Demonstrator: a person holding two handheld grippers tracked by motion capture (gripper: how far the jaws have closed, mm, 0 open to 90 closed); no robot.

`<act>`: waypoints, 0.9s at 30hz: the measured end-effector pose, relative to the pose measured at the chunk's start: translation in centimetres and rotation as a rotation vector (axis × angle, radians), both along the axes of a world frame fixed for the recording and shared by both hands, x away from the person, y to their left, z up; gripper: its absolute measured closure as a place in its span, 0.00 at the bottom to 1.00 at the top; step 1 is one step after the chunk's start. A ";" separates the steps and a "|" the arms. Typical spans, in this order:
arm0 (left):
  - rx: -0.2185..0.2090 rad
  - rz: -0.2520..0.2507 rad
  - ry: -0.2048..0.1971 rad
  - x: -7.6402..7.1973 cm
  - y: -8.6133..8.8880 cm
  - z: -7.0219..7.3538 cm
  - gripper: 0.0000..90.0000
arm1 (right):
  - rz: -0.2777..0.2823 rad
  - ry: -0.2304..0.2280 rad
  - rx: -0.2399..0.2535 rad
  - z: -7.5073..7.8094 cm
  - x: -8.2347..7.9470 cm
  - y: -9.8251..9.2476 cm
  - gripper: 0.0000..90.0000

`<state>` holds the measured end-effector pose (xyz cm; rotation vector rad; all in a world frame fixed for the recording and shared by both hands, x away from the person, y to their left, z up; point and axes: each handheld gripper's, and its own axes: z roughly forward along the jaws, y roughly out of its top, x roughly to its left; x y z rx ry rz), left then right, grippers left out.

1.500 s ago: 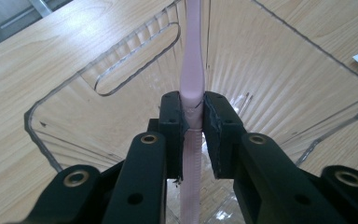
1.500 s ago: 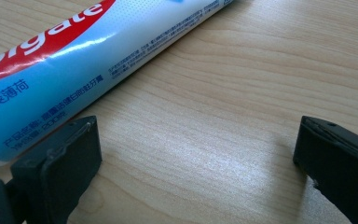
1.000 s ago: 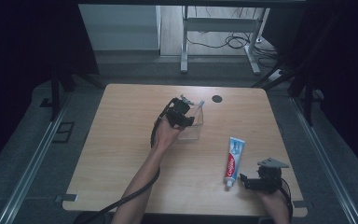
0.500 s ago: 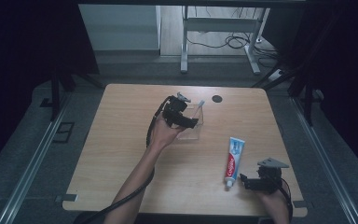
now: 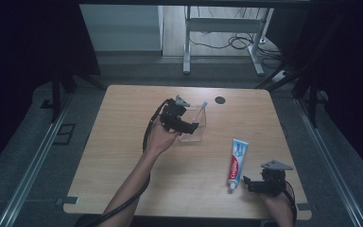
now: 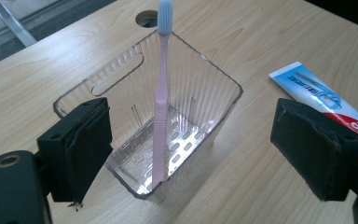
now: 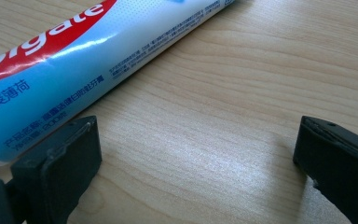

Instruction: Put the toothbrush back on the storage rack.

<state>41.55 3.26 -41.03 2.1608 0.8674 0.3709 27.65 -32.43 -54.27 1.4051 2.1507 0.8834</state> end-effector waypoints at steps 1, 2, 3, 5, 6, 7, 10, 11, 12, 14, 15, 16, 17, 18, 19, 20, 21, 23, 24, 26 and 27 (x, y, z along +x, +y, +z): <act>0.000 0.000 0.000 0.0 0.0 0.0 0.14 | 0.000 0.000 0.000 0.0 0.0 0.0 0.00; -0.005 0.003 -0.003 -0.2 0.1 0.1 0.14 | 0.000 0.000 0.000 0.0 0.0 0.0 0.00; 0.003 -0.001 -0.013 -0.5 0.4 0.2 0.14 | 0.000 0.000 0.000 0.0 0.0 0.0 0.00; 0.003 -0.001 -0.016 -0.7 0.6 0.3 0.14 | 0.000 0.000 0.000 0.0 0.0 0.0 0.00; 0.003 -0.002 -0.019 -1.0 0.9 0.3 0.14 | 0.000 0.000 0.000 0.0 0.0 0.0 0.00; 0.003 -0.002 -0.019 -1.0 0.9 0.3 0.14 | 0.000 0.000 0.000 0.0 0.0 0.0 0.00; -0.004 0.000 -0.021 -1.4 1.5 0.2 0.14 | 0.000 0.000 0.000 0.0 0.0 0.0 0.00; -0.004 -0.002 -0.021 -1.7 1.8 0.1 0.14 | 0.000 0.000 0.000 0.0 0.0 0.0 0.00; -0.004 -0.002 -0.023 -1.8 2.0 0.1 0.14 | 0.000 0.000 0.000 0.0 0.0 0.0 0.00; 0.000 -0.003 -0.029 -2.1 2.4 0.0 0.14 | 0.000 0.000 0.000 0.0 0.0 0.0 0.00; 0.001 -0.005 -0.032 -2.3 2.5 0.0 0.14 | 0.000 0.000 0.000 0.0 0.0 0.0 0.00; 0.001 -0.004 -0.033 -2.4 2.7 -0.1 0.14 | 0.000 0.000 0.000 0.0 0.0 0.0 0.00; 0.001 -0.003 -0.033 -2.6 2.8 -0.2 0.14 | 0.000 0.000 0.000 0.0 0.0 0.0 0.00; 0.000 -0.003 -0.033 -2.7 3.0 -0.2 0.14 | 0.000 0.000 0.000 0.0 0.0 0.0 0.00; -0.002 -0.003 -0.031 -2.9 3.1 -0.2 0.14 | 0.000 0.000 0.000 0.0 0.0 0.0 0.00; -0.002 -0.003 -0.031 -2.9 3.1 -0.2 0.14 | 0.000 0.000 0.000 0.0 0.0 0.0 0.00; -0.005 -0.004 -0.029 -3.2 3.5 -0.3 0.14 | 0.000 0.000 0.000 0.0 0.0 0.0 0.00; -0.007 -0.004 -0.029 -3.4 3.7 -0.4 0.14 | 0.000 0.000 0.000 0.0 0.0 0.0 0.00; -0.007 -0.001 -0.032 -3.6 3.8 -0.5 0.14 | 0.000 0.000 0.000 0.0 0.0 0.0 0.00; -0.012 0.003 -0.037 -4.0 4.4 -0.7 0.14 | 0.000 0.000 0.000 0.0 0.0 0.0 0.00; -0.014 0.004 -0.037 -4.2 4.6 -0.8 0.14 | 0.000 0.000 0.000 0.0 0.0 0.0 0.00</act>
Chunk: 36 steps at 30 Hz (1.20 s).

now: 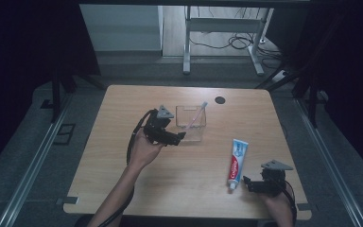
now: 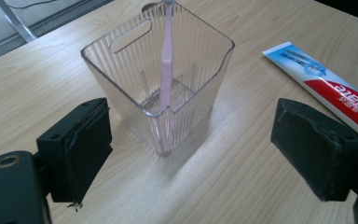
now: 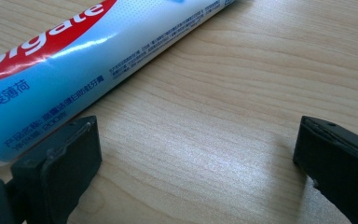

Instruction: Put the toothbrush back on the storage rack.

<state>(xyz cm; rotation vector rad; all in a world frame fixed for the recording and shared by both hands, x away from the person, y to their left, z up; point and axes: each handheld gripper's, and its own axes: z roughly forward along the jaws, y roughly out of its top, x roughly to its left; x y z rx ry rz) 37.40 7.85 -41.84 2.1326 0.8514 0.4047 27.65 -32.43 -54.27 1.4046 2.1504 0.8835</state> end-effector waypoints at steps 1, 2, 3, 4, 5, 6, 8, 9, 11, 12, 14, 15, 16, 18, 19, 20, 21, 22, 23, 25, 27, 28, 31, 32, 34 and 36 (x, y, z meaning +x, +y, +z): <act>0.000 0.000 0.000 -0.1 0.2 -0.1 0.14 | 0.000 0.000 0.000 0.0 0.0 0.0 0.00; -0.003 0.004 -0.001 -0.3 0.4 -0.2 0.14 | 0.000 0.000 0.000 0.0 0.0 0.0 0.00; -0.003 0.004 -0.001 -0.3 0.4 -0.2 0.14 | 0.001 -0.001 -0.001 0.0 0.0 0.0 0.00; -0.010 0.008 0.000 -0.6 0.7 -0.6 0.14 | 0.001 0.000 0.000 0.0 0.0 0.0 0.00; -0.012 0.008 0.001 -0.7 0.9 -0.7 0.14 | 0.000 0.000 0.000 0.0 0.0 0.0 0.00; -0.012 0.008 0.001 -0.7 0.9 -0.7 0.14 | 0.000 0.000 0.000 0.0 0.0 0.0 0.00; -0.015 0.011 0.008 -1.2 1.4 -1.3 0.14 | -0.001 0.001 0.000 0.0 0.0 0.0 0.00; -0.015 0.011 0.008 -1.2 1.4 -1.3 0.14 | -0.001 0.001 0.000 0.0 0.0 0.0 0.00; -0.019 0.011 0.013 -1.5 1.7 -1.7 0.14 | -0.001 0.001 0.000 0.0 0.0 0.0 0.00; -0.021 0.010 0.014 -1.8 1.9 -2.1 0.14 | -0.001 0.001 0.000 0.0 0.0 0.0 0.00; -0.032 0.009 0.016 -2.2 2.2 -2.4 0.14 | -0.001 0.002 0.000 0.0 0.0 0.0 0.00; -0.034 0.008 0.016 -2.3 2.3 -2.6 0.14 | 0.001 0.000 -0.001 0.0 0.0 0.0 0.00; -0.034 0.008 0.016 -2.3 2.3 -2.6 0.14 | 0.001 0.000 -0.001 0.0 0.0 0.0 0.00; -0.033 0.009 0.013 -2.9 2.6 -3.2 0.14 | 0.001 0.001 -0.001 0.0 0.0 0.0 0.00; -0.031 0.010 0.014 -3.0 2.8 -3.3 0.14 | 0.001 0.001 -0.002 0.0 0.0 0.0 0.00; -0.031 0.010 0.014 -3.0 2.8 -3.3 0.14 | 0.001 0.001 -0.002 0.0 0.0 0.0 0.00; -0.034 0.011 0.014 -3.2 2.9 -3.6 0.14 | 0.001 0.002 -0.001 0.0 0.0 0.0 0.00; -0.038 0.011 0.014 -3.4 3.0 -3.8 0.14 | 0.000 0.002 -0.001 0.0 0.0 0.0 0.00; -0.040 0.013 0.016 -3.7 3.3 -4.3 0.14 | 0.001 0.003 -0.001 0.0 0.0 0.0 0.00; -0.045 0.017 0.019 -4.0 3.6 -4.8 0.14 | 0.000 0.002 0.000 0.0 0.0 0.0 0.00; -0.049 0.024 0.019 -4.3 3.9 -5.3 0.14 | 0.000 0.002 0.000 0.0 0.0 0.0 0.00; -0.049 0.024 0.019 -4.3 3.9 -5.3 0.14 | -0.001 0.002 0.000 0.0 0.0 0.0 0.00; -0.042 0.033 0.018 -4.8 4.4 -6.1 0.14 | 0.000 0.002 0.000 0.0 0.0 0.0 0.00; -0.039 0.038 0.021 -5.2 4.7 -6.6 0.14 | -0.001 0.002 0.000 0.0 0.0 0.0 0.00; -0.038 0.042 0.020 -5.4 4.8 -6.8 0.14 | -0.001 0.002 0.000 0.0 0.0 0.0 0.00; -0.041 0.046 0.020 -5.8 5.0 -7.3 0.14 | -0.002 0.002 0.000 0.0 0.0 0.0 0.00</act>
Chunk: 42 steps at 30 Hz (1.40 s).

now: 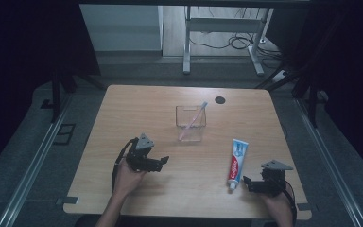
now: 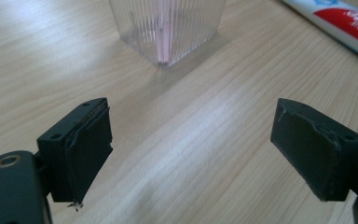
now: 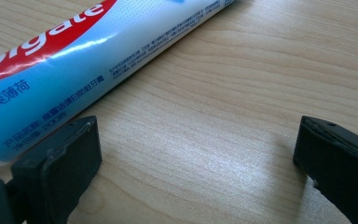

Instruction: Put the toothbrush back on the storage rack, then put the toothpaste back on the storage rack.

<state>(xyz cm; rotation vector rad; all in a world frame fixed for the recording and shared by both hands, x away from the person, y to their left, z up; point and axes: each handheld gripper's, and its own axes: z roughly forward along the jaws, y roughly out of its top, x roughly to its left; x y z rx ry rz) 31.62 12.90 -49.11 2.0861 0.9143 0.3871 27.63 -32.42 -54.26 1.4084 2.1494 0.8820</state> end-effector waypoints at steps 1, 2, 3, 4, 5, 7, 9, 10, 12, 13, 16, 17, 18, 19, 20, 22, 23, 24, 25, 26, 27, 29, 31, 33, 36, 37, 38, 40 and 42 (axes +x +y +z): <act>0.003 0.000 0.000 -0.2 0.1 -0.2 0.14 | -0.003 0.000 0.001 0.0 0.0 0.0 0.00; 0.002 0.003 0.000 -0.4 0.2 -0.4 0.14 | -0.003 0.000 0.000 0.0 0.0 0.0 0.00; -0.001 0.007 0.005 -0.8 0.5 -0.9 0.14 | -0.005 0.000 0.001 0.0 0.0 0.1 0.00; -0.001 0.007 0.005 -0.8 0.5 -0.9 0.14 | -0.005 0.000 0.001 0.0 0.0 0.1 0.00; 0.002 0.007 0.008 -1.2 0.6 -1.5 0.14 | -0.004 -0.002 0.000 0.0 0.0 0.0 0.00; 0.017 0.006 0.011 -1.6 0.8 -2.0 0.14 | -0.006 -0.002 0.000 0.0 0.0 0.1 0.00; 0.025 0.012 0.014 -2.0 1.0 -2.6 0.14 | -0.007 -0.001 0.000 0.0 0.0 0.1 0.00; 0.025 0.012 0.014 -2.0 1.0 -2.6 0.14 | -0.007 -0.001 0.000 0.0 0.0 0.1 0.00; 0.030 0.018 0.023 -2.4 1.2 -3.3 0.14 | -0.008 -0.001 -0.001 0.0 0.0 0.1 0.00; 0.030 0.018 0.023 -2.4 1.2 -3.3 0.14 | -0.008 -0.001 -0.001 0.0 0.0 0.1 0.00; 0.054 0.018 0.028 -2.9 1.3 -4.0 0.14 | -0.009 -0.001 0.001 0.0 0.0 0.1 0.00; 0.054 0.018 0.030 -3.0 1.3 -4.1 0.14 | -0.009 -0.001 0.001 0.0 0.0 0.1 0.00; 0.057 0.019 0.033 -3.1 1.3 -4.2 0.14 | -0.009 -0.001 0.001 0.0 0.0 0.1 0.00; 0.057 0.019 0.033 -3.1 1.3 -4.2 0.14 | -0.009 -0.001 0.001 0.0 0.0 0.1 0.00; 0.068 0.017 0.037 -3.3 1.2 -4.4 0.14 | -0.009 -0.001 0.001 0.0 0.0 0.1 0.00; 0.067 0.017 0.047 -3.3 1.1 -4.7 0.14 | -0.008 -0.002 0.000 0.0 0.0 0.1 0.00; 0.067 0.018 0.053 -3.4 1.1 -4.8 0.14 | -0.008 -0.002 0.000 0.0 0.0 0.1 0.00; 0.065 0.017 0.058 -3.4 1.0 -5.0 0.14 | -0.009 -0.002 0.000 0.0 0.0 0.1 0.00; 0.065 0.017 0.058 -3.4 1.0 -5.0 0.14 | -0.009 -0.002 0.000 0.0 0.0 0.1 0.00; 0.069 0.014 0.065 -3.4 1.0 -5.1 0.14 | -0.009 -0.001 0.001 0.0 0.0 0.1 0.00; 0.080 0.014 0.077 -3.4 0.9 -5.2 0.14 | -0.009 -0.001 0.000 0.0 0.0 0.1 0.00; 0.094 0.021 0.079 -3.4 0.8 -5.3 0.14 | -0.008 -0.001 -0.001 0.0 0.0 0.1 0.00; 0.098 0.022 0.088 -3.2 0.9 -5.3 0.14 | -0.009 -0.001 0.000 0.0 0.0 0.1 0.01; 0.095 0.026 0.089 -3.2 0.9 -5.3 0.14 | -0.008 -0.002 0.000 0.0 0.0 0.1 0.01; 0.097 0.027 0.088 -3.2 0.8 -5.3 0.14 | -0.008 -0.002 0.002 0.0 -0.1 0.1 0.01; 0.096 0.032 0.090 -3.3 0.8 -5.3 0.14 | -0.008 -0.002 0.002 0.0 -0.1 0.1 0.01; 0.098 0.033 0.087 -3.2 0.8 -5.3 0.14 | -0.008 -0.002 0.003 0.0 -0.1 0.1 0.01; 0.098 0.035 0.087 -3.2 0.8 -5.3 0.14 | -0.009 -0.004 0.005 0.0 -0.1 0.0 0.02; 0.098 0.036 0.087 -3.2 0.8 -5.3 0.14 | -0.010 -0.005 0.005 0.0 -0.1 0.0 0.03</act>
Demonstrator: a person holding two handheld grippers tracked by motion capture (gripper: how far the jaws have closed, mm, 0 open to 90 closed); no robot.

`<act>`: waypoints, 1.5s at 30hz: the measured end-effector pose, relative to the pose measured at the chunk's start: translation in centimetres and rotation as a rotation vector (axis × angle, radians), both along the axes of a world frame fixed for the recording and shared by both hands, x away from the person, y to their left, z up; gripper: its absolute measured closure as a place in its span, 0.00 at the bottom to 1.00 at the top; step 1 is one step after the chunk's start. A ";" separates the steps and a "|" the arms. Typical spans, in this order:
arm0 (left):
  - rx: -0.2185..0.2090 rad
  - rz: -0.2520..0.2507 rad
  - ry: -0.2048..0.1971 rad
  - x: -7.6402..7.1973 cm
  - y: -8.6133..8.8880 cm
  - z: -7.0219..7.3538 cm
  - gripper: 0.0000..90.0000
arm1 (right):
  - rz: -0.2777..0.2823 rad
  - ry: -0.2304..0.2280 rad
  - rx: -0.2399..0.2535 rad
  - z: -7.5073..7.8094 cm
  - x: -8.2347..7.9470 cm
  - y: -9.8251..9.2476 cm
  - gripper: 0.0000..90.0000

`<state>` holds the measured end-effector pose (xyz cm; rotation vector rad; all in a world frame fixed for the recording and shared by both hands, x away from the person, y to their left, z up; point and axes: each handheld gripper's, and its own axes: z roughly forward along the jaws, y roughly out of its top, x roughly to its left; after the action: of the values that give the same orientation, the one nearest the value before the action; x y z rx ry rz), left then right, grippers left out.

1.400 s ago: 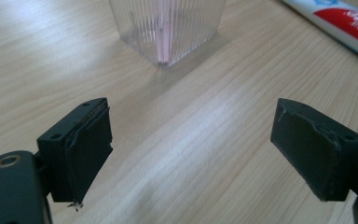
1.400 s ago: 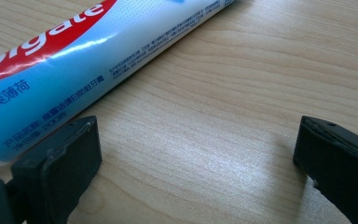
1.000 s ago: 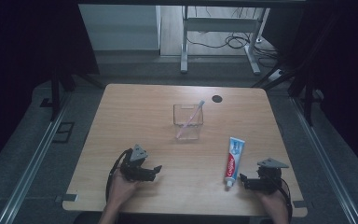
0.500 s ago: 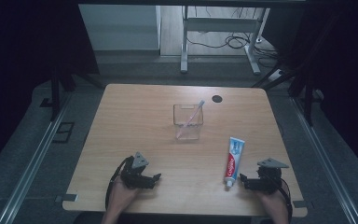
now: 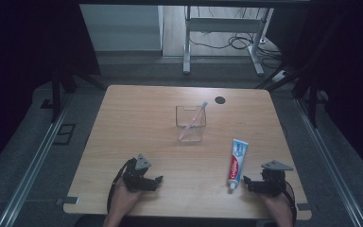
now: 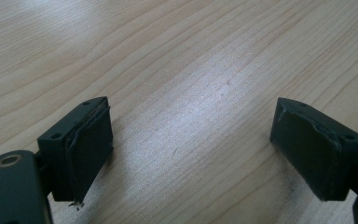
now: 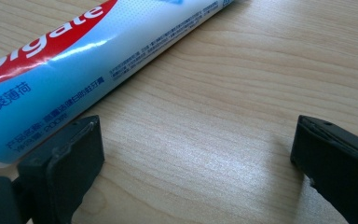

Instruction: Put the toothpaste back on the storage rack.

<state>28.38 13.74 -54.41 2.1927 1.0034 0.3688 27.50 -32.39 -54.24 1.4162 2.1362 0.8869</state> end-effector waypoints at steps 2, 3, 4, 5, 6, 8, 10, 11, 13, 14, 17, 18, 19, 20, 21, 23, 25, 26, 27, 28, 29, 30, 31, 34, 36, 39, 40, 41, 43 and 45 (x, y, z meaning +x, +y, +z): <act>0.000 0.000 0.000 0.0 0.0 0.0 0.14 | -0.001 -0.003 0.000 0.0 0.0 0.0 0.04; 0.000 0.000 0.000 0.0 0.0 0.0 0.14 | -0.001 -0.003 0.000 0.0 0.0 0.0 0.04; -0.001 0.002 0.001 0.0 0.0 0.0 0.14 | -0.003 -0.002 0.003 0.0 -0.1 -0.1 0.05; -0.001 0.002 0.001 0.0 0.0 0.0 0.14 | -0.003 -0.006 0.002 0.0 -0.1 -0.1 0.06; -0.001 0.002 0.001 0.0 0.0 0.0 0.14 | -0.002 -0.007 0.003 0.0 -0.1 -0.1 0.07; -0.001 0.003 0.001 0.0 0.0 0.0 0.14 | -0.002 -0.013 0.006 0.1 -0.2 -0.2 0.10; -0.001 0.003 0.001 0.0 0.0 0.0 0.14 | 0.000 -0.019 0.008 0.1 -0.3 -0.4 0.12; -0.002 0.003 0.001 0.0 0.0 0.0 0.15 | 0.000 -0.020 0.010 0.1 -0.3 -0.4 0.13; -0.002 0.003 0.001 0.0 0.0 0.0 0.15 | 0.000 -0.021 0.012 0.1 -0.3 -0.5 0.14; 0.000 0.001 0.000 0.0 0.0 0.0 0.15 | 0.006 -0.024 0.012 0.1 -0.4 -0.6 0.15; -0.001 0.002 0.001 0.0 0.0 0.0 0.15 | 0.012 -0.023 0.012 0.1 -0.5 -0.6 0.15; 0.000 0.002 0.001 0.0 0.0 0.0 0.15 | 0.014 -0.020 0.011 0.2 -0.5 -0.6 0.15; 0.000 0.002 0.001 0.0 0.0 0.0 0.15 | 0.018 -0.019 0.010 0.2 -0.5 -0.6 0.15; 0.000 0.002 0.001 0.0 0.0 0.0 0.15 | 0.020 -0.017 0.012 0.2 -0.5 -0.6 0.16; 0.002 0.000 0.002 0.0 0.0 0.0 0.15 | 0.021 -0.014 0.015 0.2 -0.5 -0.6 0.16; 0.004 -0.001 0.002 0.0 0.0 0.0 0.15 | 0.026 -0.006 0.021 0.3 -0.5 -0.6 0.16; 0.004 -0.001 0.002 0.0 0.0 0.0 0.15 | 0.030 0.002 0.027 0.4 -0.5 -0.7 0.15; 0.005 -0.002 0.002 0.0 0.0 0.0 0.15 | 0.031 0.006 0.029 0.4 -0.5 -0.7 0.15; 0.004 -0.001 0.002 0.0 0.0 0.0 0.15 | 0.032 0.012 0.033 0.5 -0.5 -0.7 0.14; 0.004 -0.001 0.002 0.0 0.0 0.0 0.15 | 0.033 0.016 0.038 0.5 -0.5 -0.7 0.14; 0.004 -0.001 0.002 0.0 0.0 0.0 0.15 | 0.036 0.022 0.042 0.5 -0.5 -0.7 0.14; 0.004 -0.001 0.002 0.0 0.0 0.0 0.15 | 0.036 0.022 0.042 0.5 -0.5 -0.7 0.14; 0.004 -0.001 0.002 0.0 0.0 0.0 0.15 | 0.045 0.031 0.047 0.7 -0.6 -0.7 0.14; 0.004 -0.001 0.002 0.0 0.0 0.0 0.15 | 0.059 0.033 0.054 1.1 -0.6 -0.5 0.14; 0.004 -0.002 0.002 0.0 0.0 0.0 0.15 | 0.069 0.035 0.058 1.4 -0.6 -0.3 0.14; 0.004 -0.002 0.002 0.0 0.0 0.0 0.15 | 0.086 0.032 0.055 1.9 -0.8 0.0 0.14; 0.004 -0.002 0.002 0.0 0.0 0.0 0.15 | 0.086 0.032 0.055 1.9 -0.8 0.0 0.14; 0.004 -0.002 0.002 0.0 0.0 0.0 0.15 | 0.092 0.032 0.065 2.0 -0.9 0.0 0.15; 0.004 -0.002 0.002 0.0 0.0 0.0 0.15 | 0.098 0.038 0.073 2.2 -1.0 -0.1 0.15; 0.004 -0.002 0.002 0.0 0.0 0.0 0.15 | 0.100 0.042 0.078 2.3 -1.0 -0.1 0.16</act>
<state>28.37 13.77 -54.39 2.1977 1.0028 0.3685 26.52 -32.48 -51.97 1.3871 2.2427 0.9953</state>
